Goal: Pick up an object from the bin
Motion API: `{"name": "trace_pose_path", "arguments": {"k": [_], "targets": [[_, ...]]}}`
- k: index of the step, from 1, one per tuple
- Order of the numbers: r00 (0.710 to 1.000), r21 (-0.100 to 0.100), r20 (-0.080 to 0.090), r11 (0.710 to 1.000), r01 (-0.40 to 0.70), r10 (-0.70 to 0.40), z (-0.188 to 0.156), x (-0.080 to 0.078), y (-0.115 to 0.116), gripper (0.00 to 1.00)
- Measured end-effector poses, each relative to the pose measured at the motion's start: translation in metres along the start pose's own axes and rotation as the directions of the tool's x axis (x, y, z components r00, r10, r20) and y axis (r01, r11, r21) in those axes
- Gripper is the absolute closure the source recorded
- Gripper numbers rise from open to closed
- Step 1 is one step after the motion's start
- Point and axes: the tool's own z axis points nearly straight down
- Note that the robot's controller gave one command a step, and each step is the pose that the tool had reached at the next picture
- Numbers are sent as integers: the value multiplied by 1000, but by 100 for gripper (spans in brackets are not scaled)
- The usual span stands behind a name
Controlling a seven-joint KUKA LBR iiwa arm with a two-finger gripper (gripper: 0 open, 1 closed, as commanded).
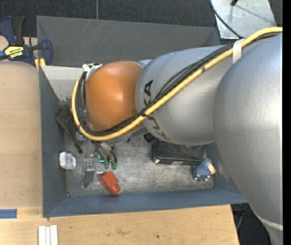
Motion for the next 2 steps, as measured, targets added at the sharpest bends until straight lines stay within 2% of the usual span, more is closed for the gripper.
{"name": "trace_pose_path", "arguments": {"k": [1, 2], "targets": [[992, 4, 2, 992, 124, -124, 29, 11, -109, 0], [985, -2, 28, 986, 168, -168, 88, 8, -84, 0]]}}
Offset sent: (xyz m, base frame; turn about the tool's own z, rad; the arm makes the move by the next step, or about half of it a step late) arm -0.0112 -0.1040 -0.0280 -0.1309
